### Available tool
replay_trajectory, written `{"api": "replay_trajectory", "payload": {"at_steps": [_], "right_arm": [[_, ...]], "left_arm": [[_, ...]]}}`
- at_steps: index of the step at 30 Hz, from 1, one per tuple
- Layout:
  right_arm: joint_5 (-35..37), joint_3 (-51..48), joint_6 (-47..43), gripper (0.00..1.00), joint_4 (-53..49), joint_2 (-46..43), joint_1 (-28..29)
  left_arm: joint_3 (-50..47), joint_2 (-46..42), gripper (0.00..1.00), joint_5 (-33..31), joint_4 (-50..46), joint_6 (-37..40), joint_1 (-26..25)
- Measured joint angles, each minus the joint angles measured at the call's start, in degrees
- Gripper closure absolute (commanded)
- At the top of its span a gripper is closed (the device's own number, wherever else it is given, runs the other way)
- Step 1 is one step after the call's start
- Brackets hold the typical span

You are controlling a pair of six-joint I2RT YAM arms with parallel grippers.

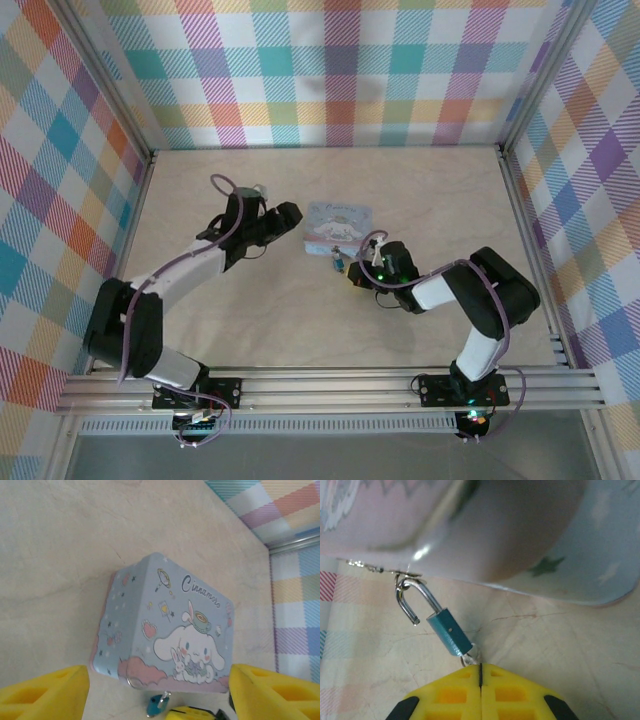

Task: Unlock a padlock with a key

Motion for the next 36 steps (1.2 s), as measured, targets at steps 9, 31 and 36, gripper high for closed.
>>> {"api": "replay_trajectory", "payload": {"at_steps": [9, 31, 36], "right_arm": [[2.0, -0.5, -5.4, 0.63, -5.2, -8.2, -0.3], [-4.5, 12.4, -18.1, 0.60, -15.9, 0.2, -7.3], [-5.0, 13.1, -20.1, 0.54, -15.7, 1.0, -7.6]], "left_arm": [[9.1, 11.9, 0.25, 4.8, -3.3, 7.0, 0.0], [5.1, 15.5, 0.33, 4.3, -2.0, 10.6, -2.5], [-0.5, 11.1, 0.33, 3.5, -0.6, 8.7, -4.4]]}}
